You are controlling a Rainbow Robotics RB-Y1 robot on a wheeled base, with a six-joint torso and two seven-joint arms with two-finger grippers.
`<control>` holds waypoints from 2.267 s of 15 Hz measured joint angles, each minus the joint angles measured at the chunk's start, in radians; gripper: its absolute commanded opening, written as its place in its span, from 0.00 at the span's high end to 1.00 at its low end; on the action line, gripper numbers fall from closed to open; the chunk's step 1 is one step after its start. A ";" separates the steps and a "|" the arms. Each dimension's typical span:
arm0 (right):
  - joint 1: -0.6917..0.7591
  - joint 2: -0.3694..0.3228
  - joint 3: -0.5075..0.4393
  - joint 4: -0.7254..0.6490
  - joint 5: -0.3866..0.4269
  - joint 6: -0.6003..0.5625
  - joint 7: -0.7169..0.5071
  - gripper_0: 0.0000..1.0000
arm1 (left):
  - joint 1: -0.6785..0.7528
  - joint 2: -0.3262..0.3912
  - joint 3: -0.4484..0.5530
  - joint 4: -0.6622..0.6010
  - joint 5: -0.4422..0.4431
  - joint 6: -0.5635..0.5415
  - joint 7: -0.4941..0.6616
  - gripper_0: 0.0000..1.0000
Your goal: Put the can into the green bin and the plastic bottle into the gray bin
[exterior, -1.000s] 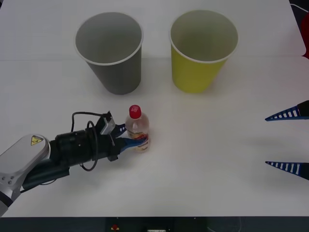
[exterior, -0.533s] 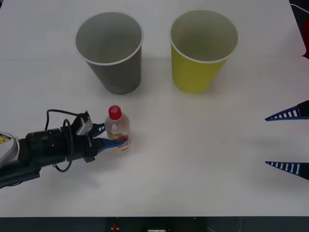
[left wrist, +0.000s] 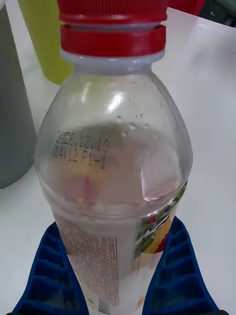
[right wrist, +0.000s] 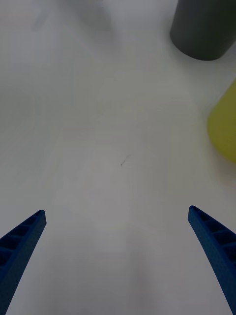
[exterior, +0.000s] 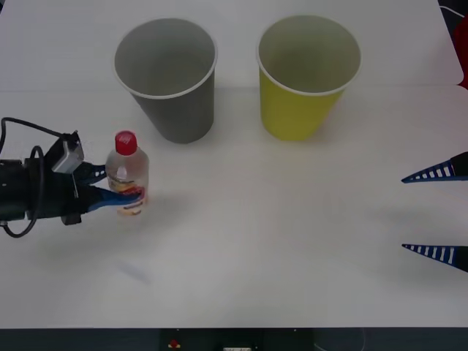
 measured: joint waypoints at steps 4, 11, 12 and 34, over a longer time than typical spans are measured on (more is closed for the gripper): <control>0.000 0.000 0.000 0.000 0.000 0.000 0.000 0.00 | 0.000 0.069 0.155 -0.123 -0.073 -0.117 0.262 1.00; 0.000 0.000 0.000 0.000 0.000 0.000 0.000 0.00 | -0.147 0.205 0.258 -0.209 -0.108 -0.211 0.634 1.00; 0.000 0.000 0.000 0.000 0.000 0.000 0.000 0.00 | -0.194 0.205 0.260 -0.199 -0.109 -0.248 0.687 1.00; 0.000 0.000 0.000 0.000 0.000 0.000 0.000 0.00 | -1.074 0.041 -0.468 0.458 -0.239 -0.119 0.736 0.97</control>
